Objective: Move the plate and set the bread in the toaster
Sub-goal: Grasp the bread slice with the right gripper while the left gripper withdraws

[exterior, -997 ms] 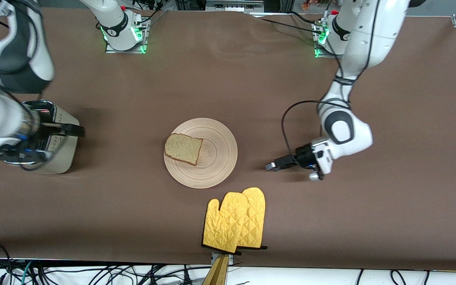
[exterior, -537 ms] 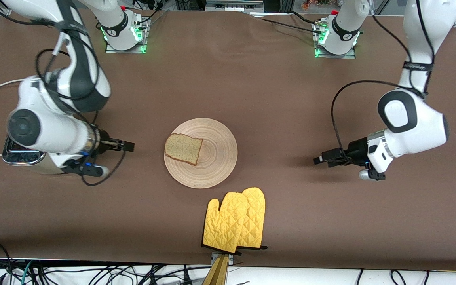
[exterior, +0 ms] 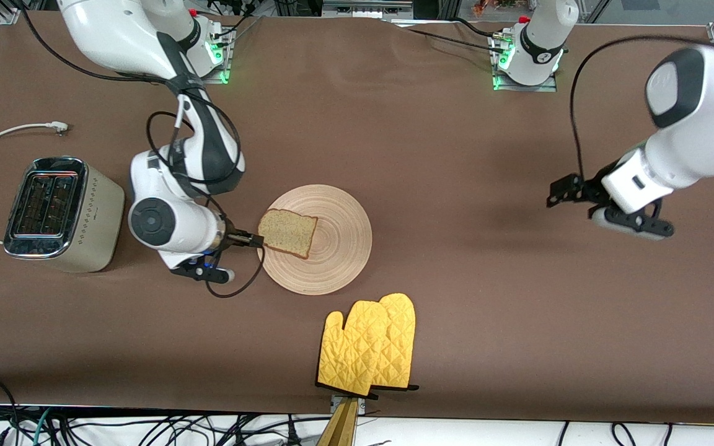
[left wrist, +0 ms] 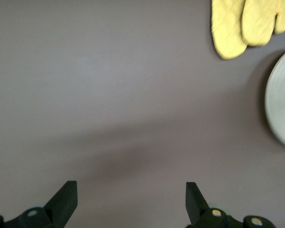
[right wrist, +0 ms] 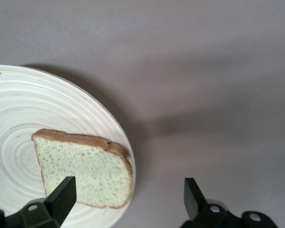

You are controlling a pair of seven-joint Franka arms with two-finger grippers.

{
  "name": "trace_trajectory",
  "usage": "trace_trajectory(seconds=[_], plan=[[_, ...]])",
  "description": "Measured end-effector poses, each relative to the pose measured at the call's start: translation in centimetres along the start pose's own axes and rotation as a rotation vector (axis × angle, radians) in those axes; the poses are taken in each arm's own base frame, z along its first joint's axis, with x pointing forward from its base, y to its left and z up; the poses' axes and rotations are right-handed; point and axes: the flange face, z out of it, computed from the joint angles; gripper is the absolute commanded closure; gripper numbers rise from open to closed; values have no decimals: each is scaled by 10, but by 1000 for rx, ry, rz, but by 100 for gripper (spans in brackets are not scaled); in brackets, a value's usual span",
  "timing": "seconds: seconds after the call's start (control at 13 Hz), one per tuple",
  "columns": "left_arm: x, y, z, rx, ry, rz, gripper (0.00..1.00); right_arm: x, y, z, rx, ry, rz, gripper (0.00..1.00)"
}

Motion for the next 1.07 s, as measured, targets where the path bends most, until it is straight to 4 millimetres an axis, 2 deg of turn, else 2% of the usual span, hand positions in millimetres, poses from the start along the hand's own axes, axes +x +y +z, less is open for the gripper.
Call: trace_trajectory(seconds=[0.15,0.38,0.54,0.77,0.92,1.07], plan=[[-24,4,-40,96,-11,34,0,-9,-9,23,-9,-1,14,0],[-52,4,-89,267,15,72,0,-18,-13,44,-31,-26,11,0],[-60,0,-106,295,41,65,0,-23,-14,59,-45,-44,9,0],[-69,-5,-111,283,-8,21,0,-27,-9,76,-62,-67,14,3],[-71,0,-121,233,-28,-99,0,-29,-7,80,-67,-73,15,33],[-62,-3,-133,196,-40,-176,0,-29,-7,82,-69,-76,15,46]])
